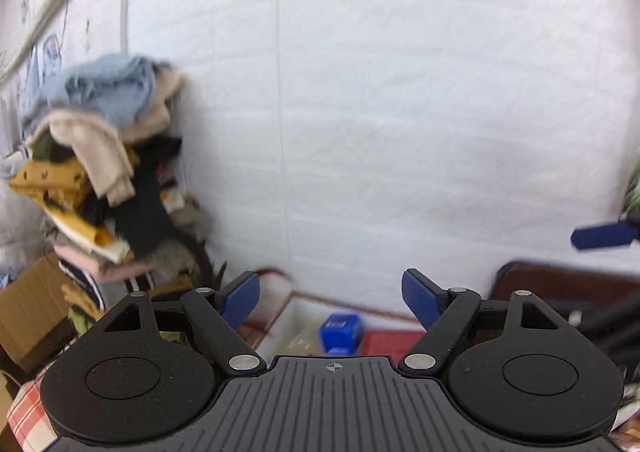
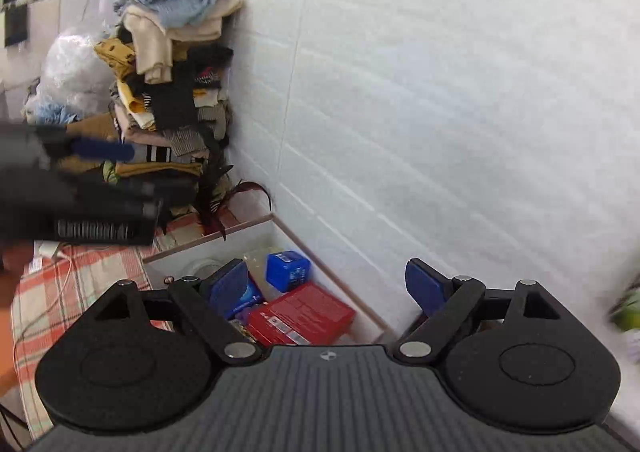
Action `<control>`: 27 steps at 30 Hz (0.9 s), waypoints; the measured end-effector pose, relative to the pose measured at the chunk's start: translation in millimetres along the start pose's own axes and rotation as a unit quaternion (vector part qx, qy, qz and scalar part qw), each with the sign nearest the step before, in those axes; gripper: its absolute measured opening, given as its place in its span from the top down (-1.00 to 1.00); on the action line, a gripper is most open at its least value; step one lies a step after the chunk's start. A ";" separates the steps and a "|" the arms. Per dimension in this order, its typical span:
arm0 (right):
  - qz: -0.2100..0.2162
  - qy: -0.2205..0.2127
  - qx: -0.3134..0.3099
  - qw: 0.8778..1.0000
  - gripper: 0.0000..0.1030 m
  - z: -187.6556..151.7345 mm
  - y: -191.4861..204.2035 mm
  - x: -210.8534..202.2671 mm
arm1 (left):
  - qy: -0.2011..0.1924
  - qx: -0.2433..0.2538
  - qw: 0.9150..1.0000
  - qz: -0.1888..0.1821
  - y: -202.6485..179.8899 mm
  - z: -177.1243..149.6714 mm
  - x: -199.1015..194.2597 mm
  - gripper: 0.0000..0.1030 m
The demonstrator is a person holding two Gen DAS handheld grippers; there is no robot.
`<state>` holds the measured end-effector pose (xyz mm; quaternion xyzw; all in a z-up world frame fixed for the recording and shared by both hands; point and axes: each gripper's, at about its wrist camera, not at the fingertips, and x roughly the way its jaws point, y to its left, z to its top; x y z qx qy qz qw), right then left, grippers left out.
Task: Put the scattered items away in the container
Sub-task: 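Move both tools back over the clutter toward the bread bag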
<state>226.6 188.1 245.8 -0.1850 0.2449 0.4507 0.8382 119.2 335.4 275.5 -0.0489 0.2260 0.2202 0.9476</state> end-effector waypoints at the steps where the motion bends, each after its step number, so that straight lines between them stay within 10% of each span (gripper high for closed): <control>1: 0.001 0.000 -0.003 1.000 -0.74 -3.3 -1.9 -11.2 | 0.002 0.001 1.000 -0.008 -6.5 0.4 -5.3 -0.76; 7: 0.006 0.002 -0.021 1.000 -0.85 -23.4 -13.1 -78.3 | 0.056 0.047 0.995 -0.067 -61.5 -73.0 -0.1 -0.78; 19: -0.021 0.074 0.059 0.995 -0.92 -252.6 -62.0 -93.5 | 0.127 0.118 0.972 -0.160 -165.5 -259.9 -4.8 -0.91; 27: -0.104 0.056 0.185 0.976 -0.92 -361.2 -100.9 -117.3 | 0.157 0.104 0.964 -0.187 -216.9 -313.2 14.4 -0.92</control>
